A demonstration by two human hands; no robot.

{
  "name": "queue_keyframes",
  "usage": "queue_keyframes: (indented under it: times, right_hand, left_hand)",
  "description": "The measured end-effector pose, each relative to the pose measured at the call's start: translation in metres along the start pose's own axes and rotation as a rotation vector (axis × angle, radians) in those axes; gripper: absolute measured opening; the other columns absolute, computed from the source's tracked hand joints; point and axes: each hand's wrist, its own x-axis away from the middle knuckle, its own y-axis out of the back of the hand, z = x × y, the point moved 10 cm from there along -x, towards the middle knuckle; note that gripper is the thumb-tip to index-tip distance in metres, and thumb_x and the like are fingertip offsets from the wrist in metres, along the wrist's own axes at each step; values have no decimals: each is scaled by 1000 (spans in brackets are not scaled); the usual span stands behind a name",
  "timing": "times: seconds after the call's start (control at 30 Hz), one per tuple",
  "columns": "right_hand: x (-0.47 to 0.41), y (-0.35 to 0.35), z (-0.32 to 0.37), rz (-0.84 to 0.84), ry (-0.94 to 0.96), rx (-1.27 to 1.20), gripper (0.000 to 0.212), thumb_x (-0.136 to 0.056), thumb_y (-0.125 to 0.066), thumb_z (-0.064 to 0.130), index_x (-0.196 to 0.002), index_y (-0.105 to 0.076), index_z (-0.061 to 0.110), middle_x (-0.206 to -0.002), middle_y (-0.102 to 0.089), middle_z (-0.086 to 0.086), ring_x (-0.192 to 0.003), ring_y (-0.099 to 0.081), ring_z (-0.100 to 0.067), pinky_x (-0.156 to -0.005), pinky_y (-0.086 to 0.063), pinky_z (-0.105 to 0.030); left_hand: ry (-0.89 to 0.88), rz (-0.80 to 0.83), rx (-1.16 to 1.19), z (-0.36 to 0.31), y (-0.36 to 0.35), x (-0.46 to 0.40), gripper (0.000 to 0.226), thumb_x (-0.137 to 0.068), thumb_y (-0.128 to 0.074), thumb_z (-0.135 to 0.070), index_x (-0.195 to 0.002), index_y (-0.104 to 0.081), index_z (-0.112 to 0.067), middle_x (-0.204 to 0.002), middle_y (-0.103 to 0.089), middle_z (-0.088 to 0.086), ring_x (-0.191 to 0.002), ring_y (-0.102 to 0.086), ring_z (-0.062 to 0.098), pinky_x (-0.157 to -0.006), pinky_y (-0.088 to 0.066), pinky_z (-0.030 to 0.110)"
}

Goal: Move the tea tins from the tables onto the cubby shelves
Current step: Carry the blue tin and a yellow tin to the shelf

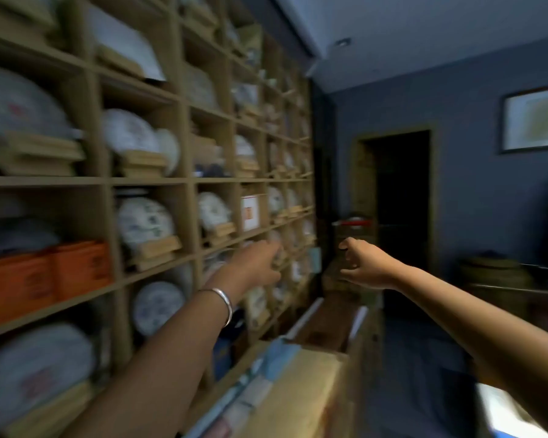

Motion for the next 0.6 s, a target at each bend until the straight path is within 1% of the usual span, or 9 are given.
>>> queue_keyframes:
  times: [0.07,0.17,0.23,0.3,0.37,0.43,0.5,0.6]
  right_hand:
    - [46,48,-84,-34,-125,53,56,-81,-67,27,-129,-45,6,-120,-57,-16,-109,-55,-28,-90,-42,-30]
    - [129,124,-203,-60,-328,141,56,-83,-65,27,-130,-44,6,-122,-58,-14,-112,-55,-26,-91,-39,-28]
    - [191,173,-272,-65,-454,202,56,-84,-65,27,-130,-43,4,-123,-58,-16,-114,-54,-28,-92,-38,-29]
    - [258,219,-330,-70,-581,255,57,-84,-65,27,-131,-43,3,-123,-58,-17,-114,-54,-30,-92,-39,-31]
    - [326,261,-375,-83,-694,307,56,-83,-64,27,-131,-44,4,-123,-58,-17,-114,-54,-30,-92,-40,-31]
    - [396,300,-410,-102,-805,355,56,-82,-63,28,-130,-45,5,-123,-58,-17,-115,-54,-30,-92,-41,-31]
    - [461,336,-438,-125,-910,399,54,-81,-64,27,-127,-47,5,-123,-58,-19,-114,-54,-31,-91,-41,-31]
    - [545,382,-466,-173,-1064,450,49,-81,-66,27,-121,-50,3,-118,-61,-19,-108,-58,-32,-86,-45,-34]
  left_hand:
    - [-84,19,27,-87,-20,-38,54,-80,-64,-33,-130,-46,-20,-126,-55,10,-116,-54,30,-90,-48,38]
    - [-244,62,112,-230,-46,-79,56,-81,-63,-33,-133,-45,-23,-125,-56,7,-117,-54,28,-94,-47,41]
    - [-342,98,174,-326,-61,-96,53,-81,-62,-32,-132,-47,-22,-124,-58,6,-115,-55,25,-95,-46,35]
    - [-425,148,247,-417,-75,-106,50,-82,-63,-32,-130,-50,-22,-123,-60,4,-113,-56,23,-90,-44,29]
    - [-496,196,295,-499,-87,-111,49,-83,-64,-31,-129,-52,-20,-123,-61,4,-111,-57,22,-87,-43,26]
    - [-571,225,324,-577,-96,-114,48,-83,-65,-30,-128,-53,-19,-120,-63,4,-109,-58,22,-88,-44,27]
    - [-649,244,363,-650,-102,-114,47,-82,-66,-28,-127,-54,-17,-116,-64,5,-107,-59,22,-87,-45,27]
    - [-775,286,415,-751,-111,-108,47,-81,-66,-27,-126,-55,-19,-116,-65,6,-106,-60,22,-86,-46,27]
